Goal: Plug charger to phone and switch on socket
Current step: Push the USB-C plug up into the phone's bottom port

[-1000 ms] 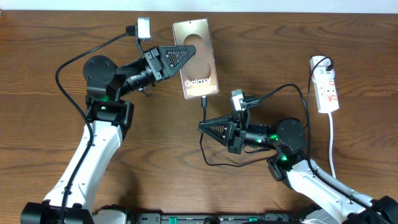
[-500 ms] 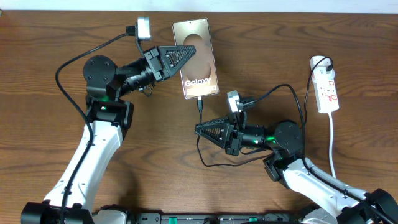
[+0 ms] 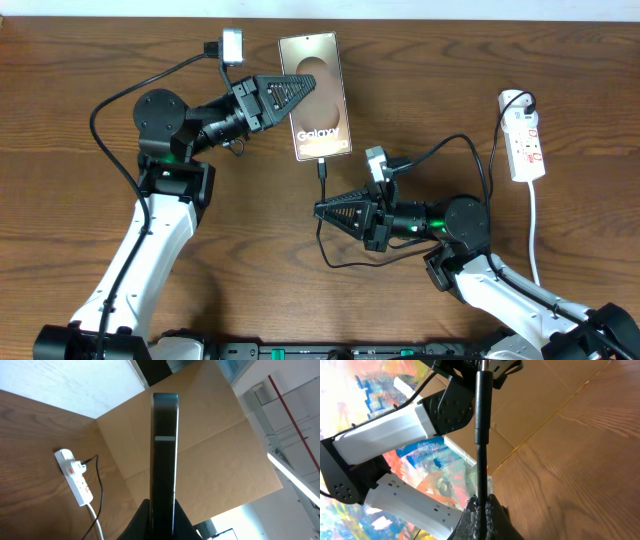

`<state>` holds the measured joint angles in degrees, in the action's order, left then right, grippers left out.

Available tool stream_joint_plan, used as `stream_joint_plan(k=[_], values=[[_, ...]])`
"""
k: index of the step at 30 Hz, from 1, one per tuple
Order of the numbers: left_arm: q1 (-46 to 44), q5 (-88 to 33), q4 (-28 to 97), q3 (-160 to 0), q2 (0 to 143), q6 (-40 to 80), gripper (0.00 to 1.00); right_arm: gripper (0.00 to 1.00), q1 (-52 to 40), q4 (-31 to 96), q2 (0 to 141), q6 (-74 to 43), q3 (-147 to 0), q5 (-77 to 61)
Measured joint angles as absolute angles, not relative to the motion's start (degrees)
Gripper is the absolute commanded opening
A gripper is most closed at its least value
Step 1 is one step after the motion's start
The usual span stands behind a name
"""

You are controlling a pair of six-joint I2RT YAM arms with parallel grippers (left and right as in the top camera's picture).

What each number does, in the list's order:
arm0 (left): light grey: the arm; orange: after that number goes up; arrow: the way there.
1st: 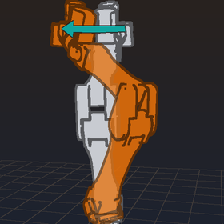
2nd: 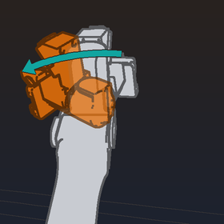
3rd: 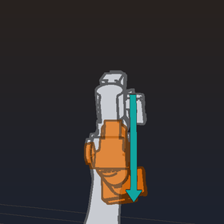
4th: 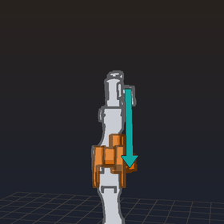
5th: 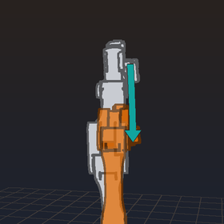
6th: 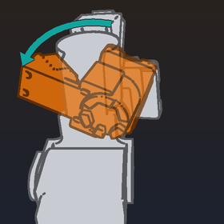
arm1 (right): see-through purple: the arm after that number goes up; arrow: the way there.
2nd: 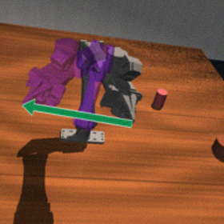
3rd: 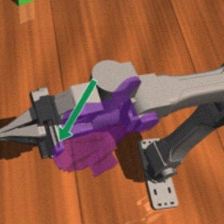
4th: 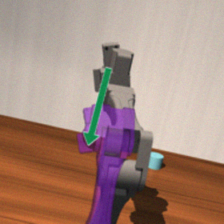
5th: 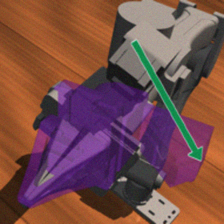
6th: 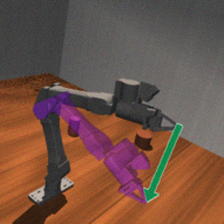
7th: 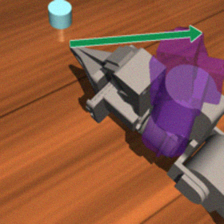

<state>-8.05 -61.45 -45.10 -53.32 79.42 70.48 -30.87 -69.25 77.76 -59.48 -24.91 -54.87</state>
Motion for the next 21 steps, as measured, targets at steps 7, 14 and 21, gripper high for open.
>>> stream_joint_plan(k=[7,14,21], values=[[-8.05,-61.60,-45.10,-53.32,79.42,70.46,0.07,0.01,-30.87,-68.90,77.76,-59.51,-24.91,-55.75],[-8.05,-61.60,-45.10,-53.32,79.42,70.46,0.07,0.01,-30.87,-67.70,77.76,-59.51,-24.91,-55.75],[-8.05,-61.58,-45.10,-53.32,79.42,70.46,0.07,0.01,-29.82,-67.59,77.76,-60.27,-24.91,-56.12]])
